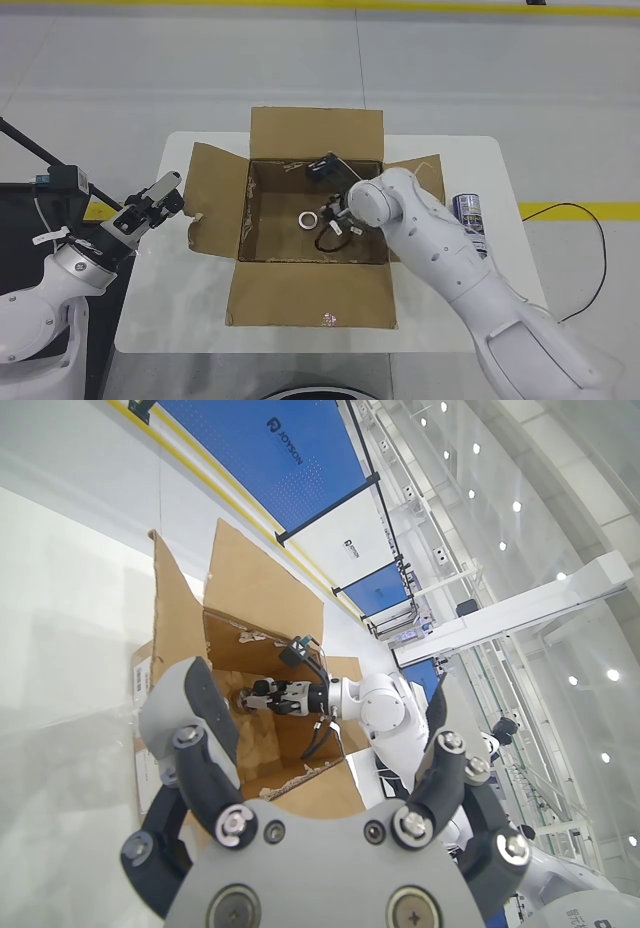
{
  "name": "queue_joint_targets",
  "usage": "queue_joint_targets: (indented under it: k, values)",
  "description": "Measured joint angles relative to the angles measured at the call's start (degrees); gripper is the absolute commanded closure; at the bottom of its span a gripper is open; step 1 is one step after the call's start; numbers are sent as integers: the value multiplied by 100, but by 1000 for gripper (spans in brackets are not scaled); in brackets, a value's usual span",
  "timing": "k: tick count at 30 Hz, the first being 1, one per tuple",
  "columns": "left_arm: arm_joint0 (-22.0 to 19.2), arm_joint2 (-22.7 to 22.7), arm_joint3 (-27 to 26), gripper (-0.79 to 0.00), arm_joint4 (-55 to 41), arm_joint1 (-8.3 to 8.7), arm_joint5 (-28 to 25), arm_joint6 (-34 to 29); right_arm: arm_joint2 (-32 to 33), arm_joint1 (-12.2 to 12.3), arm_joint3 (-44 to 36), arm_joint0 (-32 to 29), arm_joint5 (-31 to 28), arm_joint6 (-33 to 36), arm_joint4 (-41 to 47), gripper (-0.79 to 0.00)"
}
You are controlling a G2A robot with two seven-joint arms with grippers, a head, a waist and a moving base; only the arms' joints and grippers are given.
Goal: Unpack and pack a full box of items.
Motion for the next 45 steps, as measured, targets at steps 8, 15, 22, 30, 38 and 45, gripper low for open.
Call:
queue_joint_targets:
  k: [8, 15, 22, 30, 38, 45]
  values:
    - [0, 0, 0, -785, 0, 0, 0, 0, 892, 294, -1229, -477, -580, 353, 599, 0]
    - [0, 0, 0, -785, 0, 0, 0, 0, 1762, 552, -2590, -1054, -891, 638, 1059, 0]
    - [0, 0, 0, -785, 0, 0, 0, 0, 2476, 742, -3688, -1502, -946, 778, 1234, 0]
    - [0, 0, 0, -785, 0, 0, 0, 0, 3701, 1014, -5053, -2101, -253, 1061, 173, 0]
    - [0, 0, 0, -785, 0, 0, 0, 0, 4751, 1224, -5535, -2535, 160, 1522, -1051, 0]
    - [0, 0, 0, -785, 0, 0, 0, 0, 5294, 1339, -5149, -2782, 162, 1577, -1551, 0]
